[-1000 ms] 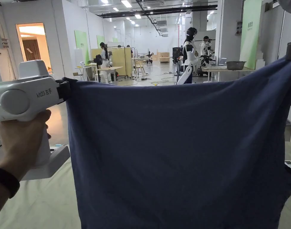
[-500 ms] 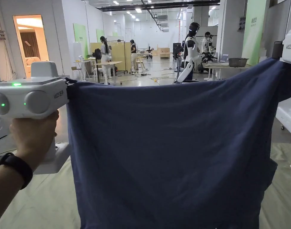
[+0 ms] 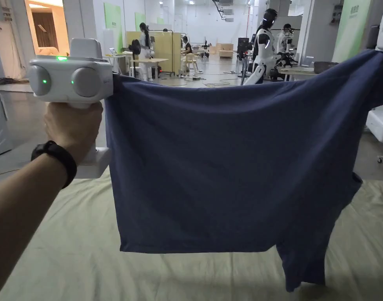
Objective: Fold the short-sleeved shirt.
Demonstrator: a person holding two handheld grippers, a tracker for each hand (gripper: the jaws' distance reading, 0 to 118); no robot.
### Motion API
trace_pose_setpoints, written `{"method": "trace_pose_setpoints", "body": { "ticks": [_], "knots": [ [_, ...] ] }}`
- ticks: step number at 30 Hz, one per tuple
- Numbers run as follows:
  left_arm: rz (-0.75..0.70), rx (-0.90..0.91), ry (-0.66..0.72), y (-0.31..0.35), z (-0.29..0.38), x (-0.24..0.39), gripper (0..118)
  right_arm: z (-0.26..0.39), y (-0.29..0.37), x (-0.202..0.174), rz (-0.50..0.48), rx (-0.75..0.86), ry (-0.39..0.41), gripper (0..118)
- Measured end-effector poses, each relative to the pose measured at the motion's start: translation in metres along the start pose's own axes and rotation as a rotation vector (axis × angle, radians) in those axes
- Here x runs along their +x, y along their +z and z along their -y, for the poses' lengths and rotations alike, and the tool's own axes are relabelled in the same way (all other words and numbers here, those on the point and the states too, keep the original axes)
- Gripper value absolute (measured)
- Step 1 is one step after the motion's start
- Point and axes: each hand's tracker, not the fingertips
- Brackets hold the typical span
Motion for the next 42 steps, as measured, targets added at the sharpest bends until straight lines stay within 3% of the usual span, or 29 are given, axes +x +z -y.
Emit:
{"method": "trace_pose_setpoints", "body": {
  "ticks": [6, 10, 11, 12, 17, 18, 20, 24, 26, 31, 35, 39, 42],
  "knots": [
    [0.060, -0.038, 0.014, 0.002, 0.053, 0.004, 6, 0.056, 0.002, 0.007, -0.059, -0.103, -0.074, 3],
    [0.098, -0.111, 0.049, 0.015, 0.104, 0.004, 6, 0.109, 0.021, 0.011, -0.091, -0.218, -0.177, 3],
    [0.107, -0.107, 0.061, 0.023, 0.115, 0.002, 6, 0.115, 0.031, 0.016, -0.108, -0.118, -0.170, 3],
    [0.121, -0.104, 0.061, 0.032, 0.127, -0.001, 6, 0.128, 0.040, 0.020, -0.117, -0.164, -0.220, 3],
    [0.186, -0.114, 0.035, 0.089, 0.176, -0.011, 6, 0.166, 0.100, 0.033, -0.189, -0.165, -0.174, 3],
    [0.201, -0.104, 0.049, 0.097, 0.188, -0.019, 6, 0.174, 0.119, 0.038, -0.200, -0.127, -0.258, 3],
    [0.226, -0.072, 0.111, 0.129, 0.209, -0.028, 6, 0.190, 0.151, 0.046, -0.235, -0.149, -0.307, 3],
    [0.236, -0.096, 0.098, 0.194, 0.251, -0.043, 6, 0.226, 0.216, 0.059, -0.223, -0.167, -0.267, 3],
    [0.258, -0.161, 0.066, 0.225, 0.271, -0.050, 6, 0.247, 0.243, 0.071, -0.238, -0.242, -0.324, 3],
    [0.301, -0.238, 0.097, 0.291, 0.327, -0.077, 6, 0.304, 0.312, 0.092, -0.204, -0.393, -0.352, 3],
    [0.258, -0.340, 0.058, 0.318, 0.363, -0.087, 6, 0.344, 0.354, 0.094, -0.207, -0.505, -0.299, 3],
    [0.289, -0.403, 0.058, 0.340, 0.390, -0.094, 6, 0.385, 0.373, 0.106, -0.195, -0.636, -0.354, 3],
    [0.327, -0.460, 0.031, 0.349, 0.402, -0.094, 6, 0.404, 0.382, 0.109, -0.185, -0.689, -0.305, 3]
  ]
}}
